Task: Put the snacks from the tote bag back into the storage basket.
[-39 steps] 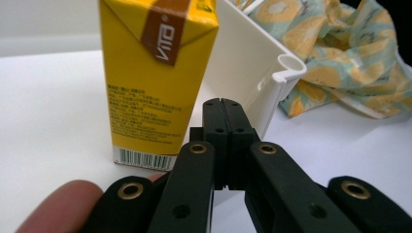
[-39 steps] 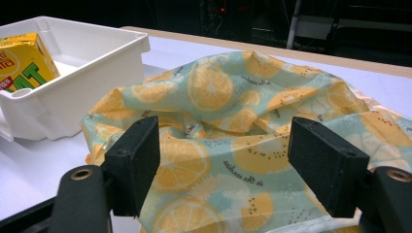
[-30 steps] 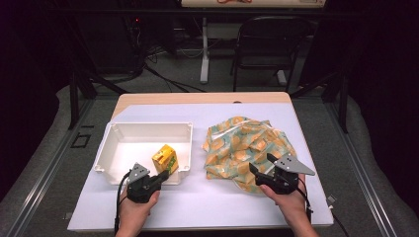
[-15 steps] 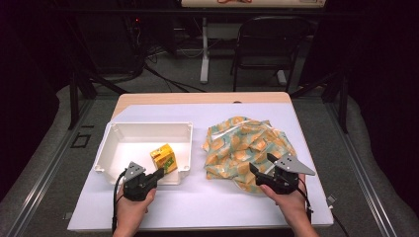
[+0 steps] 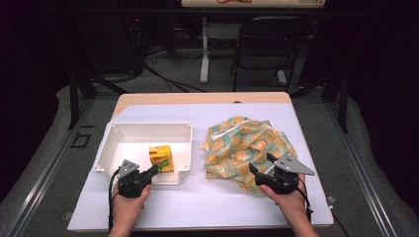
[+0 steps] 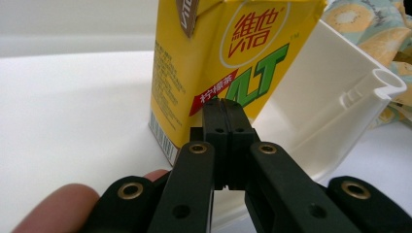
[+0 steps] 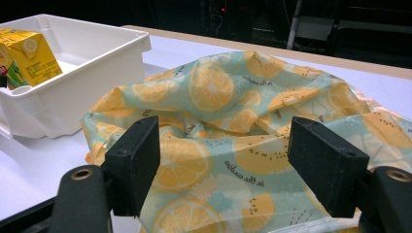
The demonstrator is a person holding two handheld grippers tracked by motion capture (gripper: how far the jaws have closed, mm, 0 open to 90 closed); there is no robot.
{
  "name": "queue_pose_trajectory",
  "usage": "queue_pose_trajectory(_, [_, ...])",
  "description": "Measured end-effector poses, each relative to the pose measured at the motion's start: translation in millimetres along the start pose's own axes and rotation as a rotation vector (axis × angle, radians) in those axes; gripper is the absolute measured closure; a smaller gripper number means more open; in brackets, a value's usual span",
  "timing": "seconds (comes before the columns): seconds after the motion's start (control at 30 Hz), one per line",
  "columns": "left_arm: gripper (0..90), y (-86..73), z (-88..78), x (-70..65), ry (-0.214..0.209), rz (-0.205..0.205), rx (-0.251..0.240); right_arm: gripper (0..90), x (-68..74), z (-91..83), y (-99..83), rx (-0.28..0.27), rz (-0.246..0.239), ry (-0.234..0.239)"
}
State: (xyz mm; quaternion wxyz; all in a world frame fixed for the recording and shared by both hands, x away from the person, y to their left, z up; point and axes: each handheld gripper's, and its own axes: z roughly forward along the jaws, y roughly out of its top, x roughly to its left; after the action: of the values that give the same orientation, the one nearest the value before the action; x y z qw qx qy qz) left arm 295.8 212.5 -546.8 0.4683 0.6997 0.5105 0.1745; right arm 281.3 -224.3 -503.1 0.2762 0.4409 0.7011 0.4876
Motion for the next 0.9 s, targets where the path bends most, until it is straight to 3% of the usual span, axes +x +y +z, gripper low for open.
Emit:
queue_pose_trajectory(0.2, [90.0, 0.0, -2.2, 3.1, 0.008, -0.011, -0.010, 26.8, 0.1, -1.0, -0.5, 0.004, -0.002, 0.000])
queue_pose_trajectory(0.4, [90.0, -1.0, -11.1, 9.6, -0.015, -0.064, 0.006, 25.8, -1.4, -4.1, -0.5, 0.009, 0.016, 0.023])
queue_pose_trajectory(0.6, [90.0, 5.4, -17.3, 13.0, -0.012, -0.084, -0.014, 23.7, -7.9, -14.9, -1.7, 0.016, 0.010, 0.032])
queue_pose_trajectory(0.9, [90.0, 6.7, -19.5, 20.3, 0.026, -0.099, -0.026, 15.8, -7.1, -29.9, -2.9, -0.011, -0.023, 0.072])
